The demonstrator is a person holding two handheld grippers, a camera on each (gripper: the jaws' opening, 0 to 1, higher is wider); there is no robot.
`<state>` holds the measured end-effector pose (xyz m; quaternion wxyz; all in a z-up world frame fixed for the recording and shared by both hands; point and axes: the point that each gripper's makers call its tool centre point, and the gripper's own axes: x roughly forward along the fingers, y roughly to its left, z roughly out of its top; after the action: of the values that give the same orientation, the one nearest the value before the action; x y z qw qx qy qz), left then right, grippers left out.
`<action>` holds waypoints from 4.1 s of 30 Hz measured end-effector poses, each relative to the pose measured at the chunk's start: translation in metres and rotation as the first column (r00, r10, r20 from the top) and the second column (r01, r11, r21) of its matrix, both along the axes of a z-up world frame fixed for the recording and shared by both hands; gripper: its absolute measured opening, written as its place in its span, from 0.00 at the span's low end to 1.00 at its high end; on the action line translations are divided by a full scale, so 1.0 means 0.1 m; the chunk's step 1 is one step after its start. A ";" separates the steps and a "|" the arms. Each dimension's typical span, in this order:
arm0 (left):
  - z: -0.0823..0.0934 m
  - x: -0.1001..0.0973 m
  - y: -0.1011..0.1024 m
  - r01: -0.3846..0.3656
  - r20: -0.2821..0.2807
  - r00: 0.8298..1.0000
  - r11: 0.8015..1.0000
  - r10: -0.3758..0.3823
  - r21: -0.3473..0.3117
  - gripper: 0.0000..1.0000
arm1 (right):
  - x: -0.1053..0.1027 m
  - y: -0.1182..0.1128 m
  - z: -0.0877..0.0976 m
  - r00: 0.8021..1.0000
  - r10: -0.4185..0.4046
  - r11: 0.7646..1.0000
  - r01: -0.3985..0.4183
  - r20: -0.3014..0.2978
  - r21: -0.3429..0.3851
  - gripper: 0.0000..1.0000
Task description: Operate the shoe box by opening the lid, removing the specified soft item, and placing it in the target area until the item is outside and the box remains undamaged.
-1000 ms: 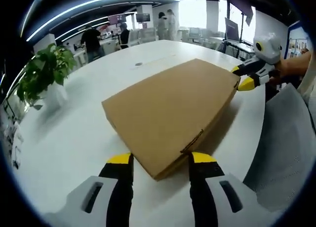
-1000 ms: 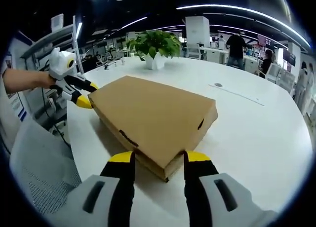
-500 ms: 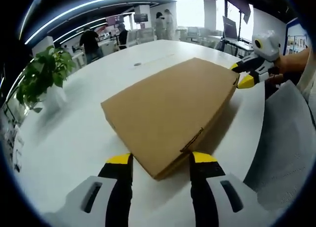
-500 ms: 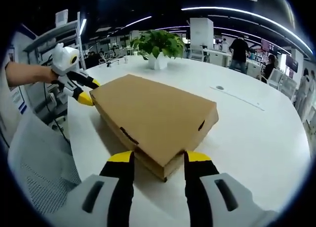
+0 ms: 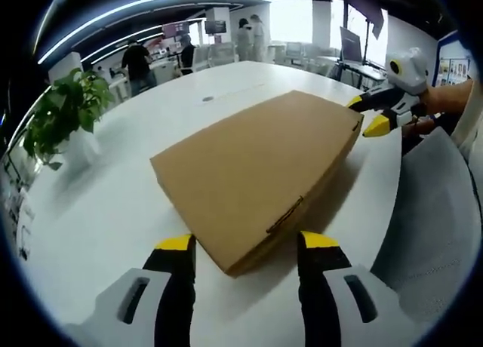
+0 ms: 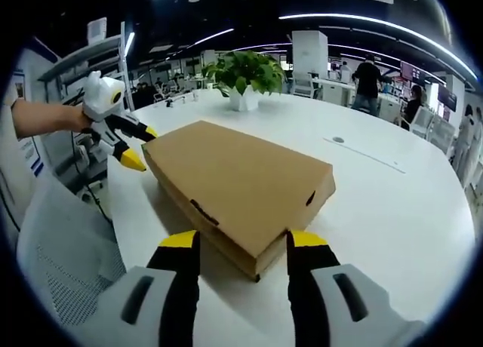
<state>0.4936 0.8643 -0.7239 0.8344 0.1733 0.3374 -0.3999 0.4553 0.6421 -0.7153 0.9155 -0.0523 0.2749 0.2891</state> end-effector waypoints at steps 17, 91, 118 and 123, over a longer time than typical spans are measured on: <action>0.30 0.01 -0.01 -0.016 0.053 0.998 0.999 0.018 -0.044 0.56 | 0.01 0.01 0.29 0.998 0.018 1.000 -0.017 0.063 -0.013 0.45; 1.26 1.39 0.08 -0.225 0.299 0.915 0.958 0.270 -0.176 0.02 | 1.16 -0.38 1.02 0.972 -0.061 0.996 0.074 0.226 -0.048 0.26; 1.23 1.67 0.03 -0.211 0.297 0.922 0.966 0.247 -0.148 0.02 | 1.23 -0.60 0.41 0.984 -0.139 0.984 0.150 0.110 -0.092 0.07; 1.22 1.72 0.03 -0.207 0.294 0.925 0.968 0.242 -0.144 0.02 | 1.27 -0.58 0.33 0.986 -0.137 0.984 0.147 0.098 -0.104 0.06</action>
<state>0.6652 0.8669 -0.6022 0.9255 0.1477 0.1976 -0.2873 0.5826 0.5845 -0.6826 0.9410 -0.0966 0.2517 0.2046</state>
